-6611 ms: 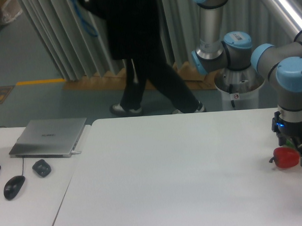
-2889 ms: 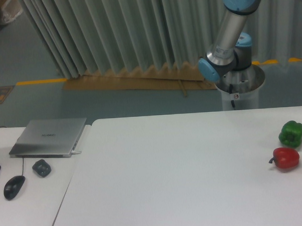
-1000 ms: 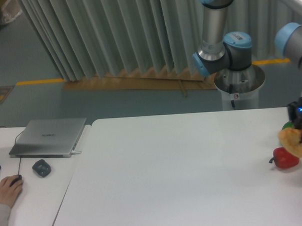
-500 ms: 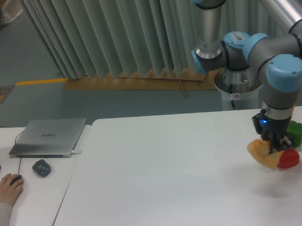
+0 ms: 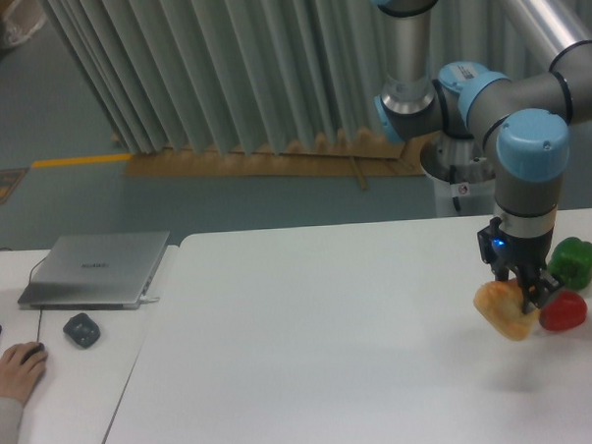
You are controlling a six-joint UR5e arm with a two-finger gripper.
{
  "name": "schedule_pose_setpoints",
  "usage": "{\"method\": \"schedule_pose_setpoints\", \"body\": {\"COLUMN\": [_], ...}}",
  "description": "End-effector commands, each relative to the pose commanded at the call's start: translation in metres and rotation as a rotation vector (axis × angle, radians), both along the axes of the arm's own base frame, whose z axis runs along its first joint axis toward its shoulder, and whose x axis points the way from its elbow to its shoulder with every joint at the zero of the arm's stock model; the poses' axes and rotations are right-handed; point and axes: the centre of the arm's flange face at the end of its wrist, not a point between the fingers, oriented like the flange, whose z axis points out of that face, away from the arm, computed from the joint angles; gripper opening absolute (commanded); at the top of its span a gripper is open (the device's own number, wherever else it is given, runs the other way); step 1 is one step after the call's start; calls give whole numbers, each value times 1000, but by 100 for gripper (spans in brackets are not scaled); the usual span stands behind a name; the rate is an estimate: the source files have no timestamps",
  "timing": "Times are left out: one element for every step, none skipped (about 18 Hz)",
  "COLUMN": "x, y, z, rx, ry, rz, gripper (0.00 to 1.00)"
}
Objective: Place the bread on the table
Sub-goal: 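Open the gripper to release the bread onto the table, then raise the open gripper away from the bread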
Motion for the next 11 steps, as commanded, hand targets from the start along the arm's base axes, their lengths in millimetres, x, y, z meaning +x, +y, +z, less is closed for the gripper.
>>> {"method": "schedule_pose_setpoints", "body": {"x": [1, 1, 1, 0, 1, 0, 0, 0, 0, 0, -2], "y": [-1, -1, 0, 0, -1, -1, -1, -1, -1, -1, -2], "z": [1, 1, 1, 2, 2, 3, 2, 3, 3, 5, 5], "rx": [1, 1, 3, 3, 1, 0, -2, -1, -1, 3, 2], "ry": [1, 1, 1, 3, 5, 8, 8, 9, 9, 10, 13], "rz": [2, 2, 2, 3, 8, 8, 9, 9, 8, 5, 3], "gripper": [100, 100, 100, 100, 100, 100, 100, 100, 100, 100, 100]}}
